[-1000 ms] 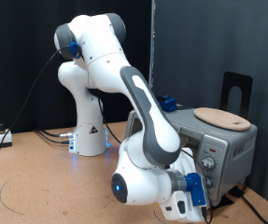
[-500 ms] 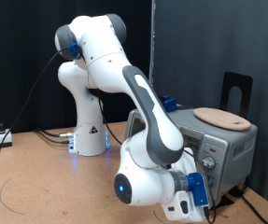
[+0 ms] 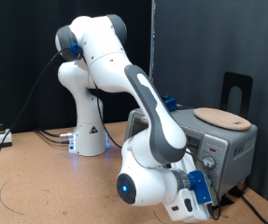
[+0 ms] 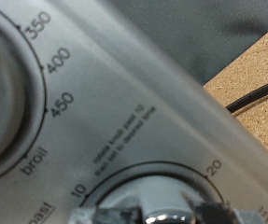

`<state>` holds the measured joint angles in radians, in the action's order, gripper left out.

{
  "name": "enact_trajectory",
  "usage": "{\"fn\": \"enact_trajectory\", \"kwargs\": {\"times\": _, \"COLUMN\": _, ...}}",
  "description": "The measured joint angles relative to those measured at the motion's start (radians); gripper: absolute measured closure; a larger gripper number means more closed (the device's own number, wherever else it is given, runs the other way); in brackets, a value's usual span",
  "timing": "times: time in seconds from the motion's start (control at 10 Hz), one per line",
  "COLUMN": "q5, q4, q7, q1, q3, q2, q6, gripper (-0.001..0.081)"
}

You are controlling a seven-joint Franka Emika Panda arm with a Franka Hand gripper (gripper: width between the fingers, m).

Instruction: Make a piece of toast with the oven

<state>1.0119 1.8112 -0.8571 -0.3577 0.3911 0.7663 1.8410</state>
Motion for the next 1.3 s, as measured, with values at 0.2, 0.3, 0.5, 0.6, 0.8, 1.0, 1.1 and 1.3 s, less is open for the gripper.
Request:
{"fn": "enact_trajectory", "kwargs": {"times": 0.2, "q5": -0.001, "q4": -0.001, "q7": -0.056, "q1": 0.0, "q3": 0.0, "q2": 0.001, "q6": -0.003, "gripper": 0.0705}}
{"fn": "enact_trajectory", "kwargs": {"times": 0.3, "q5": -0.001, "q4": -0.001, "q7": -0.086, "q1": -0.001, "q3": 0.0, "q2": 0.001, "q6": -0.004, "gripper": 0.0705}}
{"fn": "enact_trajectory", "kwargs": {"times": 0.5, "q5": -0.001, "q4": -0.001, "q7": -0.097, "q1": -0.001, "q3": 0.0, "q2": 0.001, "q6": -0.004, "gripper": 0.0705}}
{"fn": "enact_trajectory", "kwargs": {"times": 0.6, "q5": -0.001, "q4": -0.001, "q7": -0.123, "q1": -0.001, "q3": 0.0, "q2": 0.001, "q6": -0.004, "gripper": 0.0705}}
{"fn": "enact_trajectory", "kwargs": {"times": 0.8, "q5": 0.005, "q4": 0.001, "q7": -0.175, "q1": -0.002, "q3": 0.0, "q2": 0.001, "q6": -0.005, "gripper": 0.0705}}
{"fn": "enact_trajectory", "kwargs": {"times": 1.0, "q5": 0.018, "q4": 0.006, "q7": -0.208, "q1": -0.005, "q3": 0.0, "q2": 0.001, "q6": -0.005, "gripper": 0.0705}}
{"fn": "enact_trajectory", "kwargs": {"times": 1.1, "q5": 0.029, "q4": 0.011, "q7": -0.229, "q1": -0.006, "q3": 0.0, "q2": 0.001, "q6": -0.004, "gripper": 0.0705}}
{"fn": "enact_trajectory", "kwargs": {"times": 1.3, "q5": 0.04, "q4": 0.015, "q7": -0.237, "q1": -0.008, "q3": -0.001, "q2": 0.001, "q6": -0.002, "gripper": 0.0705}}
